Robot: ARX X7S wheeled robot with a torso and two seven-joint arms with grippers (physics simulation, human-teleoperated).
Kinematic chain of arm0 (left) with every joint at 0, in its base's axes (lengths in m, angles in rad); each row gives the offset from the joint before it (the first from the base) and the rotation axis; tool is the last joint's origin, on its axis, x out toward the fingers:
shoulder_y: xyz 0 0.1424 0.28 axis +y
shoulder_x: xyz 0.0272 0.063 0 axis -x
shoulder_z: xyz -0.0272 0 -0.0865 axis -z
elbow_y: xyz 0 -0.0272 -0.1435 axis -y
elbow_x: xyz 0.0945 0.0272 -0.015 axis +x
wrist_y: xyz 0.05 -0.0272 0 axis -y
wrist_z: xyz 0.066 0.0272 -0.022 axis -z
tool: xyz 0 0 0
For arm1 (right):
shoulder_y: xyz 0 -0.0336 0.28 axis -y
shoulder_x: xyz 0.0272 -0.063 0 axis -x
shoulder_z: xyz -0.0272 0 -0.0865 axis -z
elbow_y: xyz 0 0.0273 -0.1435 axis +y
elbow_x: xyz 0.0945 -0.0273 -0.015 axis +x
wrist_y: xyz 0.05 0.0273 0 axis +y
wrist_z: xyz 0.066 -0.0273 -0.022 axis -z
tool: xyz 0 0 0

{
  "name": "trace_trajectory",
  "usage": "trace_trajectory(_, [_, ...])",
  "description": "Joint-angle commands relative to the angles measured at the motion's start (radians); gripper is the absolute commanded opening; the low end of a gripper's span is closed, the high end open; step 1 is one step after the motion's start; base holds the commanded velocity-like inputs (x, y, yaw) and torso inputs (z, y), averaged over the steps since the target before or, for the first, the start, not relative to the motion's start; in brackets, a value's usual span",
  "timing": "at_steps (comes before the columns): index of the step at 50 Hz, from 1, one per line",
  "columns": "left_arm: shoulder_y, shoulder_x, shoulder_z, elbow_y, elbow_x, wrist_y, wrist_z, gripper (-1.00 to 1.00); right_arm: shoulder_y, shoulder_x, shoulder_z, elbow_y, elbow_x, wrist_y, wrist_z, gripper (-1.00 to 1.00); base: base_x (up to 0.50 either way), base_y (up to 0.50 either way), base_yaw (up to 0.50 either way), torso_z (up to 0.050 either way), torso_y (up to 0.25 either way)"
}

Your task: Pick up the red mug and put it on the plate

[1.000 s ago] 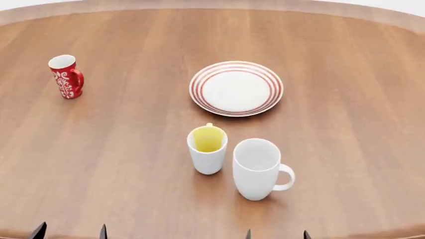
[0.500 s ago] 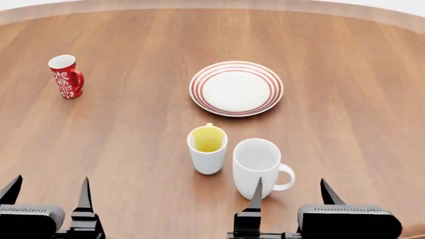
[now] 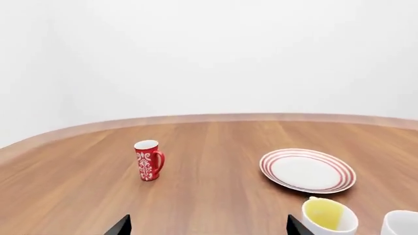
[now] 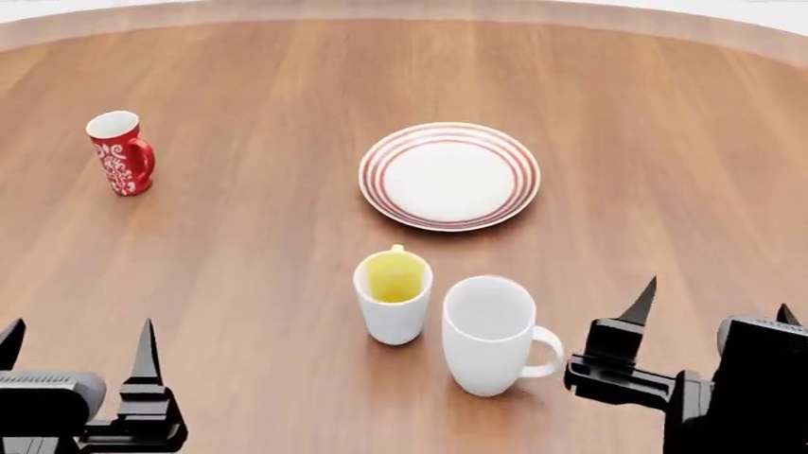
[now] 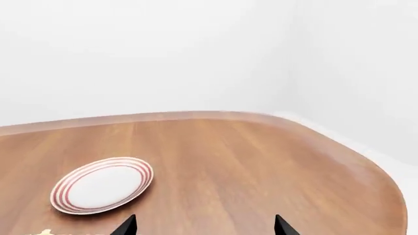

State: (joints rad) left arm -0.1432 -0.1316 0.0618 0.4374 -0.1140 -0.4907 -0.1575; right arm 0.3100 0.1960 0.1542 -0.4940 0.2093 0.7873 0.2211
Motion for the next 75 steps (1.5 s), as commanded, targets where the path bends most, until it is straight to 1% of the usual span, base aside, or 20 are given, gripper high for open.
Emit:
trace_trajectory(1, [-0.005,-0.009,-0.005,0.001,-0.015,-0.004,-0.012,1.00,0.068,0.043,0.100,0.025,0.032,0.067,0.014,1.00,0.50,0.00,0.00,0.000,0.000])
trace_trajectory(5, [-0.004,-0.012,-0.001,0.001,-0.018,-0.003,-0.015,1.00,0.072,0.054,0.092,0.032,0.012,0.064,0.029,1.00,0.50,0.00,0.00,0.000,0.000])
trace_trajectory(25, [-0.006,-0.025,0.004,-0.009,-0.034,0.002,-0.031,1.00,0.079,0.059,0.095,0.034,0.038,0.092,0.026,1.00,0.50,0.00,0.00,0.000,0.000])
trace_trajectory(58, [-0.006,-0.041,0.023,-0.035,-0.051,0.021,-0.050,1.00,0.081,0.064,0.076,0.067,0.049,0.076,0.025,1.00,0.50,0.00,0.00,0.000,0.001])
trace_trajectory(72, [-0.006,-0.047,0.026,-0.040,-0.060,0.023,-0.060,1.00,0.086,0.068,0.072,0.067,0.057,0.094,0.031,1.00,0.50,0.00,0.00,0.000,0.001])
trace_trajectory(75, [-0.005,-0.048,0.027,-0.039,-0.062,0.024,-0.062,1.00,0.093,0.060,0.083,0.075,0.055,0.096,0.047,1.00,0.00,0.00,0.00,0.000,0.000])
